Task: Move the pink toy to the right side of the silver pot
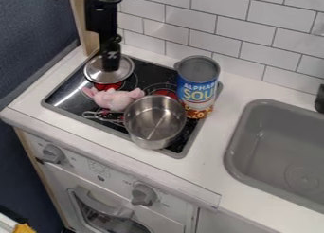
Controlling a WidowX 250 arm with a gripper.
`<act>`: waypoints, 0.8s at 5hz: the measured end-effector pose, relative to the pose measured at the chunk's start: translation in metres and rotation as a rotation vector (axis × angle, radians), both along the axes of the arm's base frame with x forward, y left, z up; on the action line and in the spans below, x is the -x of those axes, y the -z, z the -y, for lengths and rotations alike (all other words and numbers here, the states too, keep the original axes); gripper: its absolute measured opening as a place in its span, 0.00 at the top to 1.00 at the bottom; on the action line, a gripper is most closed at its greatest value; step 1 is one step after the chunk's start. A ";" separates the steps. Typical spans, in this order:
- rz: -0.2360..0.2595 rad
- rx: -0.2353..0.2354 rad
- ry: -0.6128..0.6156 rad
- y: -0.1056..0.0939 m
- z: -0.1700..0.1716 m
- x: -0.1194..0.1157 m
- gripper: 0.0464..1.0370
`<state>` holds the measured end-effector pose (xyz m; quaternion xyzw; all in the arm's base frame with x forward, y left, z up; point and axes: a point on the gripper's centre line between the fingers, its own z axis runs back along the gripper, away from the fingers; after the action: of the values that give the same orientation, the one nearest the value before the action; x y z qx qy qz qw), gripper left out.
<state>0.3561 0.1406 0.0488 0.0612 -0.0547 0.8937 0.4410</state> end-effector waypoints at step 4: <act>-0.161 -0.064 0.164 0.041 0.020 0.016 0.04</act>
<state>0.3406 0.1208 0.0079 0.1420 -0.0523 0.8447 0.5133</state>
